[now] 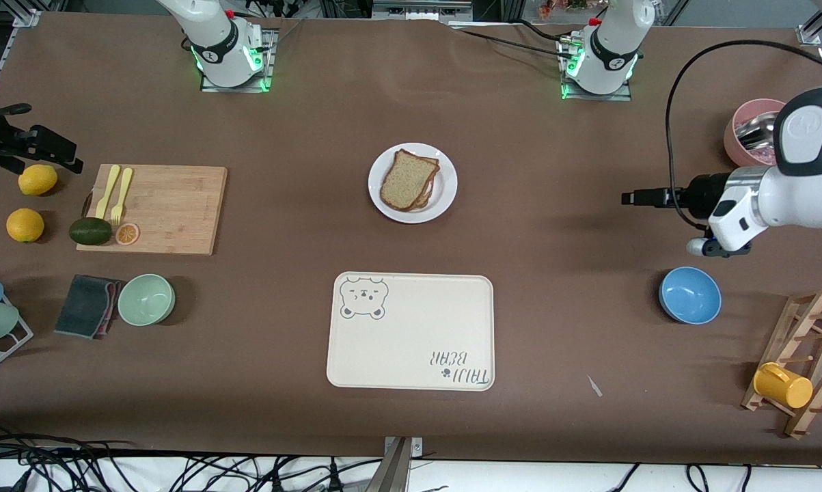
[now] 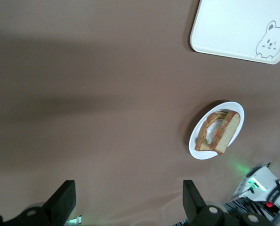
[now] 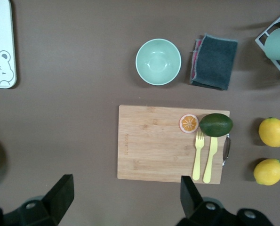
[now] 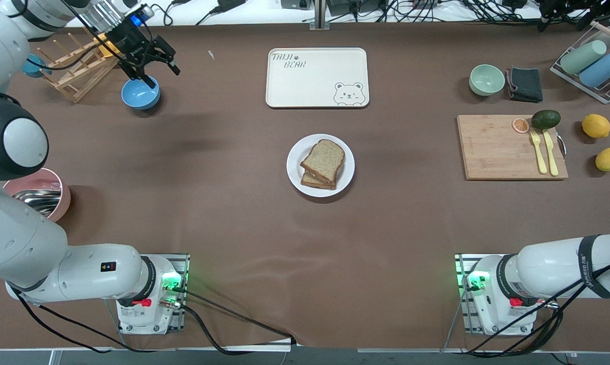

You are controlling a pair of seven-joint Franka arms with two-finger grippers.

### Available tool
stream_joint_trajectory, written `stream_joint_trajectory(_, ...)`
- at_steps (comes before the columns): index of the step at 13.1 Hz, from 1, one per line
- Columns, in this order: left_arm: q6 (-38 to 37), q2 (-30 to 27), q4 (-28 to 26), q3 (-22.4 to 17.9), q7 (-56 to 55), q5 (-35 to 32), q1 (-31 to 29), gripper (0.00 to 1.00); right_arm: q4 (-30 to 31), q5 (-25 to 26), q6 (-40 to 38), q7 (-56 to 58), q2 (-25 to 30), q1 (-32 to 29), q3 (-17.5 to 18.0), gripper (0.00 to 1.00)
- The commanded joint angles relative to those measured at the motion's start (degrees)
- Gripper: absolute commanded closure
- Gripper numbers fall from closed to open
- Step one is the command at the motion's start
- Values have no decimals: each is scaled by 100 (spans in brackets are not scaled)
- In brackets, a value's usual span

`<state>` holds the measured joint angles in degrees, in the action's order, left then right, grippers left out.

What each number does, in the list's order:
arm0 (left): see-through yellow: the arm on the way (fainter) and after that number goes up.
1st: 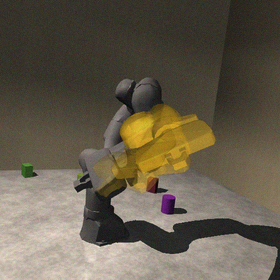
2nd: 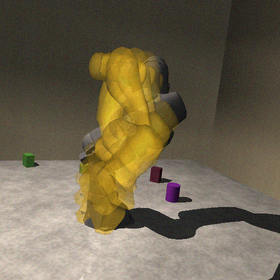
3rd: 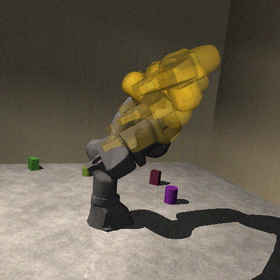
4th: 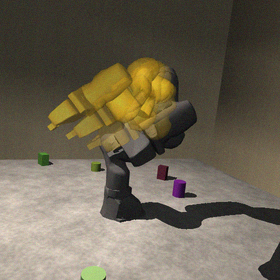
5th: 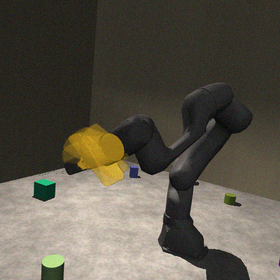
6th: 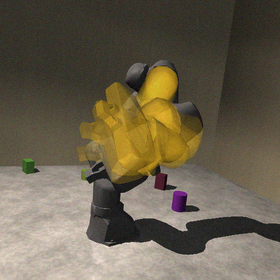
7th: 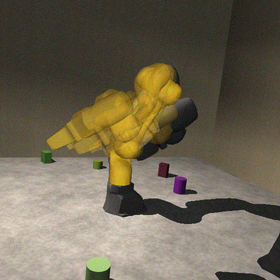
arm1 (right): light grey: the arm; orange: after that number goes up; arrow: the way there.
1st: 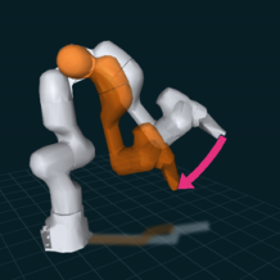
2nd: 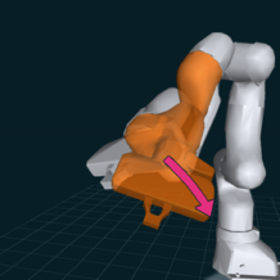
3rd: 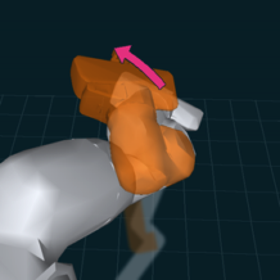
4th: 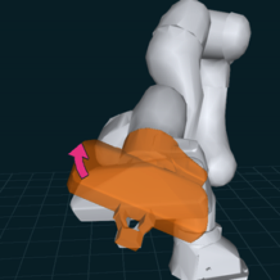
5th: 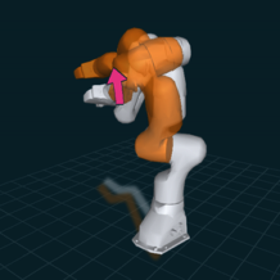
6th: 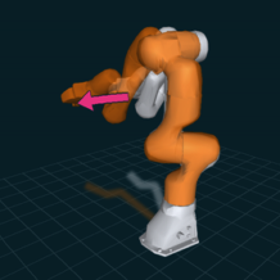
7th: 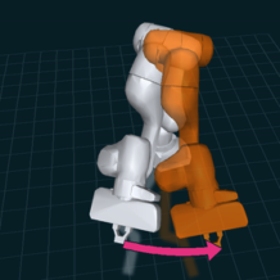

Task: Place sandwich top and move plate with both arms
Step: 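Reach the left gripper toward the rim of the white plate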

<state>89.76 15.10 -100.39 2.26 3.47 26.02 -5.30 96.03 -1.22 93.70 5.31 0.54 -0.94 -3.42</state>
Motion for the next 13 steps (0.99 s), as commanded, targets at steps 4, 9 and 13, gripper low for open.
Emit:
stream_joint_trajectory(4, 217, -130, -918, 11, 1084, 816, -85, 0, -120, -142, -80, 40, -81, -65, -72, 0)
stream_joint_trajectory(9, 1269, -262, -2009, 11, 2471, 1904, -181, 0, -111, -151, -89, 40, -90, -65, -115, 0)
stream_joint_trajectory(13, 1606, -105, -2766, 37, 3582, 3180, -139, 0, -111, -151, -97, 40, -90, -65, -124, 0)
